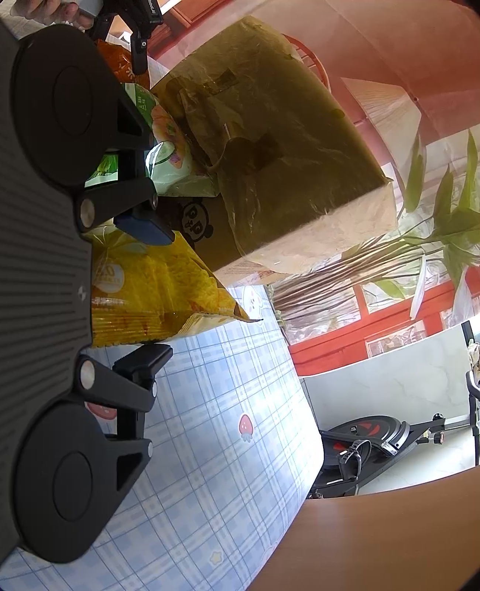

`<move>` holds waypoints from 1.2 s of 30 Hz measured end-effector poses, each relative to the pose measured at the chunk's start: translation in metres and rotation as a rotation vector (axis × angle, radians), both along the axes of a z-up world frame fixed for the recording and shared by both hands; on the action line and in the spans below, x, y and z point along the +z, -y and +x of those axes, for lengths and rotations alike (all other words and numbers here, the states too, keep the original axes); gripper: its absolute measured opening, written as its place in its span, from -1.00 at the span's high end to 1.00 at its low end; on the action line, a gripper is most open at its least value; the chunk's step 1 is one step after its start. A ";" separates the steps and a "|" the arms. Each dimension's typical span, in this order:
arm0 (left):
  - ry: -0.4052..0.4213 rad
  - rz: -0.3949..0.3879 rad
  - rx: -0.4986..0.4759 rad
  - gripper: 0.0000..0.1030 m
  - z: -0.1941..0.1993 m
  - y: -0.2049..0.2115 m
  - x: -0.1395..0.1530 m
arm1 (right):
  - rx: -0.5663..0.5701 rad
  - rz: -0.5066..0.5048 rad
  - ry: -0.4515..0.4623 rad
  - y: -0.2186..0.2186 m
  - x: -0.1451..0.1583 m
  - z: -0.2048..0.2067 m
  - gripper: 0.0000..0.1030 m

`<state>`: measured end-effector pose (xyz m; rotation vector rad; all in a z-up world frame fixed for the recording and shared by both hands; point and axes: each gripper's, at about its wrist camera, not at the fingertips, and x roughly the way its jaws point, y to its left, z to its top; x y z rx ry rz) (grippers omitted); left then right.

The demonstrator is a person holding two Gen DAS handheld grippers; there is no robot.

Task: Organize snacks
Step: 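Grasp the orange chip bag with the left tool while the right tool grasps the yellow bag, then lift both held bags and carry them over the cardboard box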

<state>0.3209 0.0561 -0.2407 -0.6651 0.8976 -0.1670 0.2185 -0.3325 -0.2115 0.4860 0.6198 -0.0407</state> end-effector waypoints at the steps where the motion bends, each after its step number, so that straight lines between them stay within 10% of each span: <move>1: 0.009 -0.003 -0.005 -0.52 -0.001 -0.002 0.000 | 0.001 -0.001 -0.001 0.000 0.000 0.000 -0.20; 6: 0.034 0.036 -0.023 -0.07 -0.005 0.001 0.006 | 0.010 -0.008 0.003 -0.002 0.002 0.000 -0.09; 20: 0.214 0.269 -0.021 -0.04 -0.038 0.000 0.070 | 0.002 -0.098 0.045 -0.015 0.028 -0.003 0.14; 36: 0.279 0.248 -0.047 -0.04 -0.051 0.005 0.092 | -0.004 -0.170 0.097 -0.030 0.060 -0.016 0.15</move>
